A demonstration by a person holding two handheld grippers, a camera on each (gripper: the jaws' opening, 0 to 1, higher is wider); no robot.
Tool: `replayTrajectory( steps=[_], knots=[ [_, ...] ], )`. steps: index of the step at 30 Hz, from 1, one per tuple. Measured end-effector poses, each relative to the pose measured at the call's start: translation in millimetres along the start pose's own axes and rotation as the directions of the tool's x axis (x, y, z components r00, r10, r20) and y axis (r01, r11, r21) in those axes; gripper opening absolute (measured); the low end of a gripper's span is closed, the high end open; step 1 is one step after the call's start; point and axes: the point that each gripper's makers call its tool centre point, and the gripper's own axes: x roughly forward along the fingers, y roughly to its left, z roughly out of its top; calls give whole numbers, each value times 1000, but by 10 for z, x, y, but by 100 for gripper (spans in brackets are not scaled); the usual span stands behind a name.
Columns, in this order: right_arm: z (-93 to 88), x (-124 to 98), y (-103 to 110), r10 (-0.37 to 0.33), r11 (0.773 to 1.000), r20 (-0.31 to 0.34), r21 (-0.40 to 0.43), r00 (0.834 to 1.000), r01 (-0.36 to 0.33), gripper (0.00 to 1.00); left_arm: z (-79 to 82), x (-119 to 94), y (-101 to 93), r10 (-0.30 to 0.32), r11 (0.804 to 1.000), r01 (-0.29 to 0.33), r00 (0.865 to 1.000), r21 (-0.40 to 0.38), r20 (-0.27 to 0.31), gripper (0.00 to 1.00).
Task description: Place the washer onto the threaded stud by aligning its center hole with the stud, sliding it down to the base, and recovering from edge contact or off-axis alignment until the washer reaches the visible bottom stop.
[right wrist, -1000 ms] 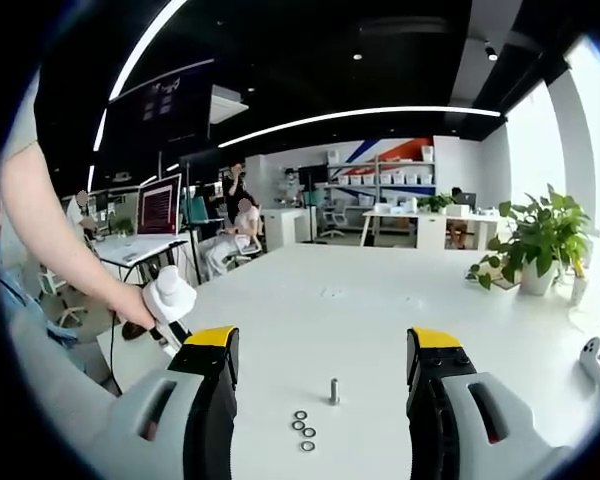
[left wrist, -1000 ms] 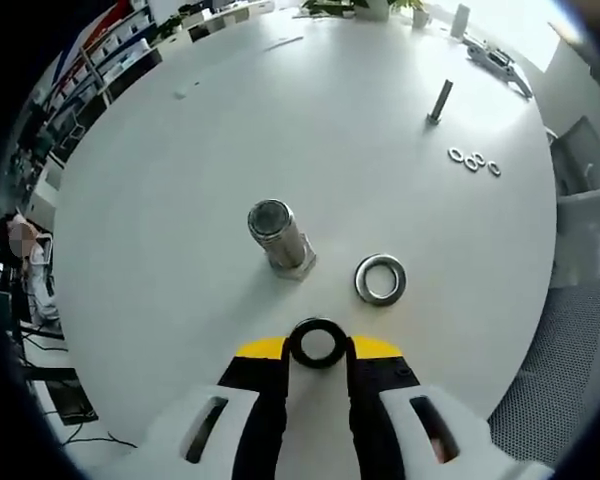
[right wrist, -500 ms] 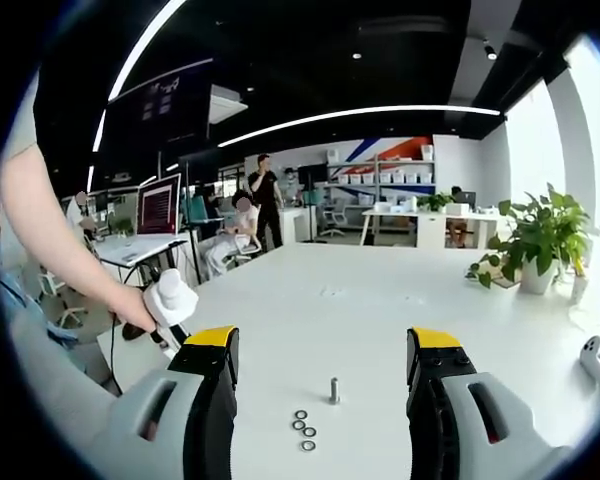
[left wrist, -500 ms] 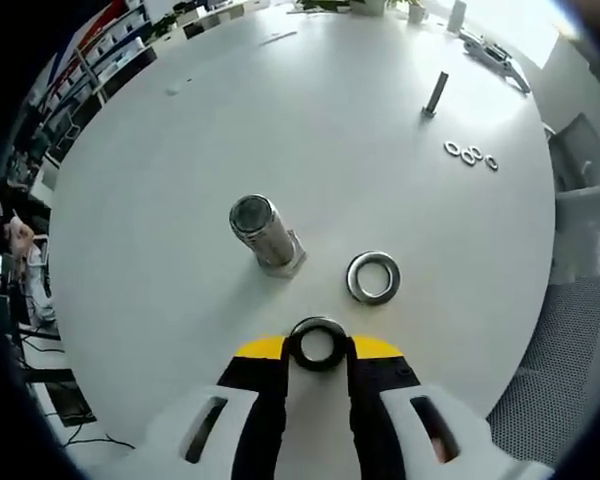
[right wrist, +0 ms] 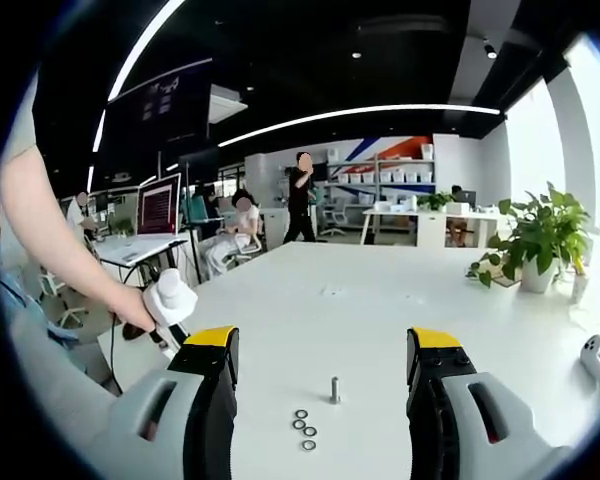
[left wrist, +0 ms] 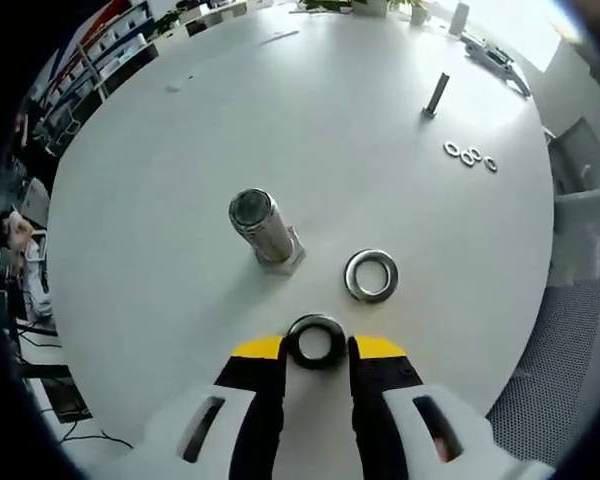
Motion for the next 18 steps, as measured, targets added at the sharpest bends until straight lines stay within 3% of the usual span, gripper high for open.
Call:
replayTrajectory(
  steps=[18],
  knots=[
    [-10, 3, -20, -5, 1000, -5, 1, 1000, 5, 70, 34, -11, 6, 15, 999, -15, 1000, 28, 9, 20]
  ],
)
